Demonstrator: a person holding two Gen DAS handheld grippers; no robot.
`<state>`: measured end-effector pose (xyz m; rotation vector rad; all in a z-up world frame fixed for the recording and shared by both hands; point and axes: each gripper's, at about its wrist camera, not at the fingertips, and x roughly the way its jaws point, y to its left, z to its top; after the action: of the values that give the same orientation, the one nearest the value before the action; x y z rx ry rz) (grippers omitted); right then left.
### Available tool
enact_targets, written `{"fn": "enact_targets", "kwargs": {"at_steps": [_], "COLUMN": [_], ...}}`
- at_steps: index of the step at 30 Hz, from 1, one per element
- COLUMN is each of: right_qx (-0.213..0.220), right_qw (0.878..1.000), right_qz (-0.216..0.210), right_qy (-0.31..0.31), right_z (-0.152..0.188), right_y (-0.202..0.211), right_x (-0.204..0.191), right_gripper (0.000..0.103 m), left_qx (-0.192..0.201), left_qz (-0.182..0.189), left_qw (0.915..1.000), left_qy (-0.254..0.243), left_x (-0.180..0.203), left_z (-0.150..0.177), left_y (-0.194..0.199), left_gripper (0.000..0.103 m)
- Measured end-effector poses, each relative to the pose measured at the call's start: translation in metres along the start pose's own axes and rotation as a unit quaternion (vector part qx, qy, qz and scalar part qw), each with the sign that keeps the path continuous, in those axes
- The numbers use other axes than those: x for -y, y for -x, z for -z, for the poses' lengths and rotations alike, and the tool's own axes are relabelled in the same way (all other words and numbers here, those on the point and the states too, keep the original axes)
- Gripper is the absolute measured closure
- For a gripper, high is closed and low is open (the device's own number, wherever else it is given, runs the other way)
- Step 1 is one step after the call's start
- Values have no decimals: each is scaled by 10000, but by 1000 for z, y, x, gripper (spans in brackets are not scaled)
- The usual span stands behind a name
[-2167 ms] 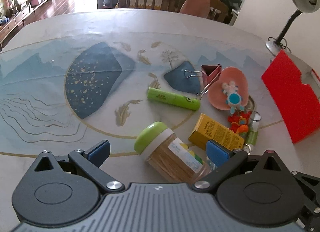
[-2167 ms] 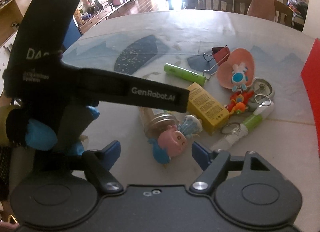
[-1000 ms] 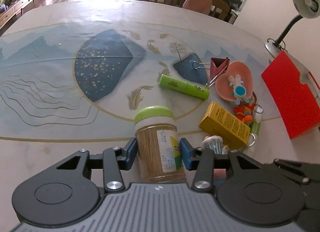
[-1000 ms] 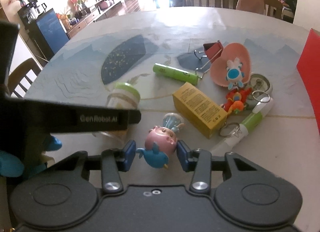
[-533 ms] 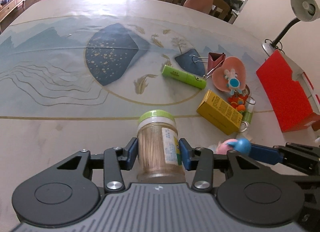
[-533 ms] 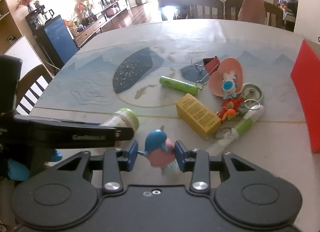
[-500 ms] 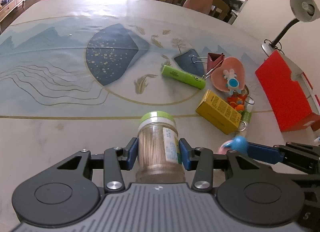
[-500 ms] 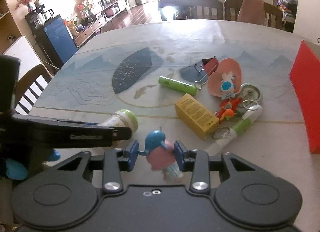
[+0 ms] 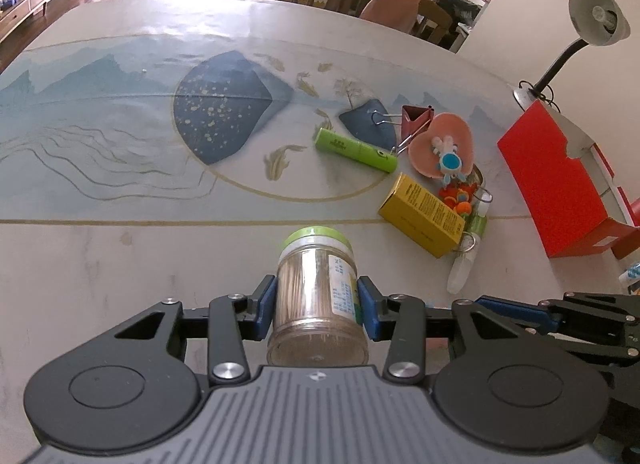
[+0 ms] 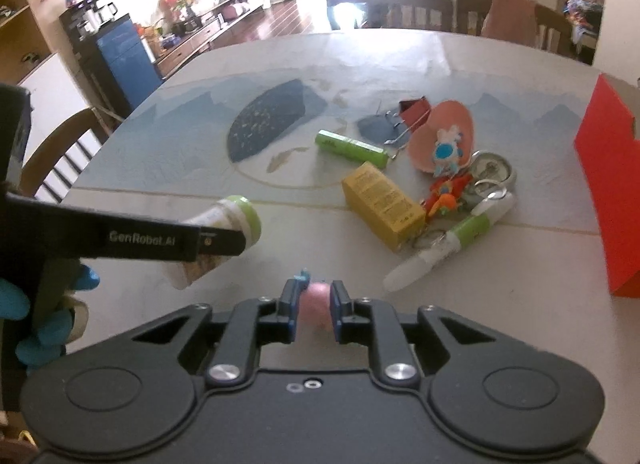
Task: Organize rigid objects
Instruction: 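Grasp the pink pig figurine with the right tool while the left tool holds the jar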
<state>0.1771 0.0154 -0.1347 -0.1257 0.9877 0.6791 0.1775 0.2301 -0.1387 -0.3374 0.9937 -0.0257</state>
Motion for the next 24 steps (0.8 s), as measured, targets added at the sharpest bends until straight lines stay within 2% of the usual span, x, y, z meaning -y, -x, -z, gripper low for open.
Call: {"fn": "enact_targets", "kwargs": {"at_steps": [1,3,6,15,20,24], "right_qx": [-22,-64,-38,-394,-619,-616], "right_qw": [10000,9995,9972,9912,9914,9904], "right_qz": [-25,15,223,206,-93,-126], "right_qy": [92,322,718,1248,1147,1232], "right_z": [2,6,9,8,4,4], "right_y": [1,1,-1,-28,-41,-44], "right_x": [-1,-4,-7,6,12,7], "right_gripper": [76,59,45,42,42,44], "left_qx": [-3,-9,-28,-81,-107,-122], "left_qz": [1,-1,-17,-60,-75,-91], "left_qw": [10000,10000,10000,9998,9997,9997], "left_qy": [6,28,60,186,192,172], "left_x": [0,-1,-3,-7,-7,-6], "left_z": [1,3,6,17,20,21], "left_y": [0,1,3,7,8,9], "left_gripper": [61,61,61,61,61,61]}}
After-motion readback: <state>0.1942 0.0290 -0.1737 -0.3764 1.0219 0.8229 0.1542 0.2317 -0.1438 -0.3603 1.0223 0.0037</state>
